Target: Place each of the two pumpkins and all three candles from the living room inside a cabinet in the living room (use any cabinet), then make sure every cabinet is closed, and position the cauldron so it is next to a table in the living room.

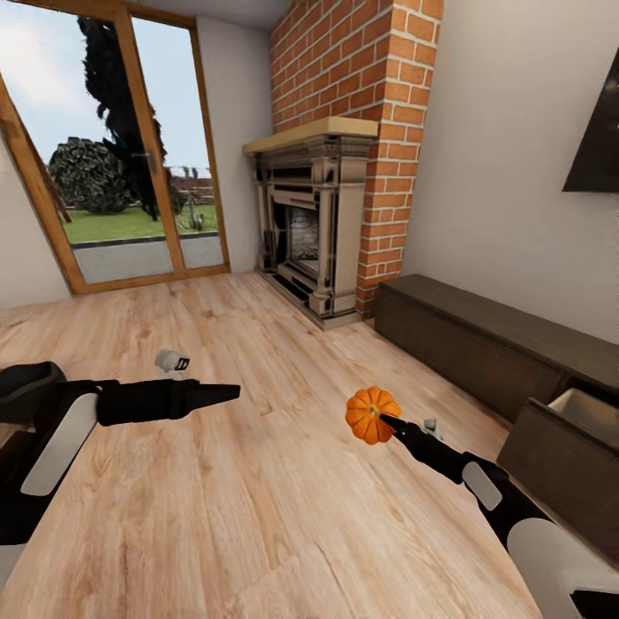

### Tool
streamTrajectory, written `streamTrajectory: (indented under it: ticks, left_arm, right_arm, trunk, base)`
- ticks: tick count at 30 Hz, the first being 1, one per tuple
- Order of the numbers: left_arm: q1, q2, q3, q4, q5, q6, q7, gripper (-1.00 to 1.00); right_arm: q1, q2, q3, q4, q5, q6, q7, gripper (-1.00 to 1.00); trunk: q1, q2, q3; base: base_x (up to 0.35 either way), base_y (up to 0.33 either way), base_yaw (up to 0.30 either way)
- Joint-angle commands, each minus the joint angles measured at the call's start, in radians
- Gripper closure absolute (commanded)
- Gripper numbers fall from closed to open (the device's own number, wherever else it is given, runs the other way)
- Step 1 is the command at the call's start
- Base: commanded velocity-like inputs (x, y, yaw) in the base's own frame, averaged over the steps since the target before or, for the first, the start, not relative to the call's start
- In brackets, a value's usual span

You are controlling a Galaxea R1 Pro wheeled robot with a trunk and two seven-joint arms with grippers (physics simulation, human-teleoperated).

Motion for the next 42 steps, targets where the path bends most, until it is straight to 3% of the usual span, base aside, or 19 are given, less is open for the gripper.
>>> streamTrajectory:
  ticks: [1,29,42]
  left_arm:
    - [-0.001,0.001,-0.001,0.0,0.0,0.004,-0.002,-1.0]
    - [-0.001,0.001,0.001,-0.001,0.006,0.004,-0.003,-1.0]
    - [-0.001,0.001,0.001,-0.001,0.009,0.004,-0.004,-1.0]
  right_arm:
    - [0.0,0.0,-0.004,-0.001,-0.008,0.01,0.0,1.0]
    - [0.0,0.001,-0.005,0.0,-0.006,0.014,-0.001,1.0]
    - [0.0,0.001,-0.004,0.0,-0.006,0.014,-0.003,1.0]
  trunk:
    - [-0.001,0.0,0.0]
    - [-0.001,0.0,0.032]
    - [-0.001,0.0,0.046]
  base:
    - [-0.239,-0.249,0.148]
    - [-0.252,-0.227,0.223]
    - [-0.308,-0.099,0.237]
